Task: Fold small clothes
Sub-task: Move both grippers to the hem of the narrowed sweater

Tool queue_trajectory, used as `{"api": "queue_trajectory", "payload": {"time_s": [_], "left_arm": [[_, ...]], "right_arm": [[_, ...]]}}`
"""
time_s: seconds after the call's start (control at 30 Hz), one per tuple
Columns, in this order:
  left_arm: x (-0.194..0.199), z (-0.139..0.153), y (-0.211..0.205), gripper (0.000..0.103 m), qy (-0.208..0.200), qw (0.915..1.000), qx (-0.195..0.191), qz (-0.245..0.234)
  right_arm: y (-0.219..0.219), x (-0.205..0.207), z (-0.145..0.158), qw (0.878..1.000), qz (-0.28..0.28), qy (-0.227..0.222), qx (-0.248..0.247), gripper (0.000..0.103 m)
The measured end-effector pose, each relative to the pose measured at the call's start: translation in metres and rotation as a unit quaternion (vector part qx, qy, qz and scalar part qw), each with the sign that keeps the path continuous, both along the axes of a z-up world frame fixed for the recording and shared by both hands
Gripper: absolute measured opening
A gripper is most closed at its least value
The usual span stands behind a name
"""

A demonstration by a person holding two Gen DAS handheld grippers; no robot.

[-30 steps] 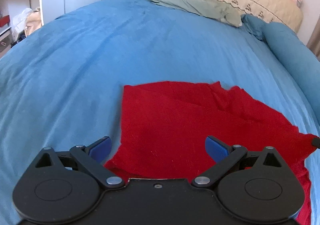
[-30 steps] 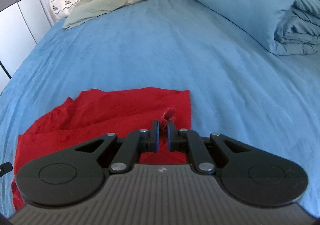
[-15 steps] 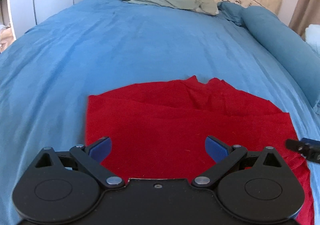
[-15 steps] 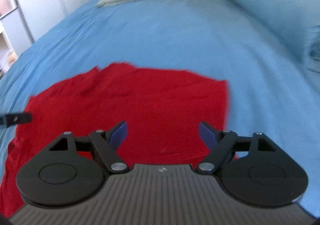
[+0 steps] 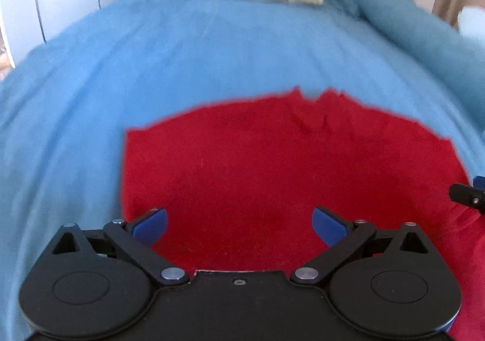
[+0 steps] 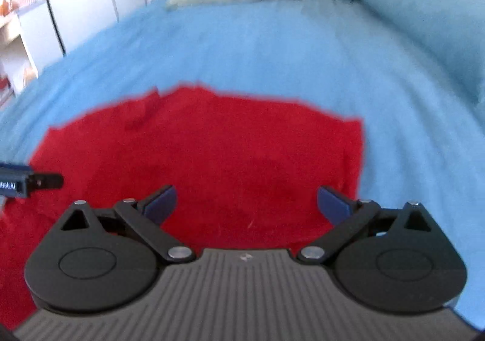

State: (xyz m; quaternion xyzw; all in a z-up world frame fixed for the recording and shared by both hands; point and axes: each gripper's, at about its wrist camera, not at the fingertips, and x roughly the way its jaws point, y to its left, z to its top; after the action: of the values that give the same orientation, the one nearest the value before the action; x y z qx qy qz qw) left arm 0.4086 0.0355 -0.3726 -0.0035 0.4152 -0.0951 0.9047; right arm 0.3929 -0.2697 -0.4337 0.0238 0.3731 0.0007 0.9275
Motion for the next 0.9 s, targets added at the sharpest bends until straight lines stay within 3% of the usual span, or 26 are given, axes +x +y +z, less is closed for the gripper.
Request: {"api": "queue_trajectory", "payload": {"time_s": [0.27,0.37,0.5,0.7,0.9], "left_arm": [[-0.085,0.116,0.024,0.103,-0.094,0.9953,0.009,0.021],[-0.133,0.152,0.035,0.103,-0.101,0.9945,-0.006,0.028],[-0.198,0.179,0.044,0.103,-0.085,0.9957,-0.012,0.035],[-0.276,0.174,0.052,0.103,-0.020,0.9974,-0.023,0.065],[-0.327,0.116,0.068,0.103,0.049,0.9924,-0.035,0.107]], "right_arm": [[-0.017,-0.082,0.126,0.996,-0.013,-0.092,-0.018,0.103],[-0.026,-0.131,0.170,0.993,-0.010,-0.114,-0.011,0.103],[-0.034,-0.199,0.208,0.993,-0.007,-0.114,-0.002,0.103],[-0.039,-0.298,0.228,0.997,-0.004,-0.073,0.012,0.103],[-0.038,-0.357,0.173,1.000,-0.022,-0.003,0.017,0.103]]}}
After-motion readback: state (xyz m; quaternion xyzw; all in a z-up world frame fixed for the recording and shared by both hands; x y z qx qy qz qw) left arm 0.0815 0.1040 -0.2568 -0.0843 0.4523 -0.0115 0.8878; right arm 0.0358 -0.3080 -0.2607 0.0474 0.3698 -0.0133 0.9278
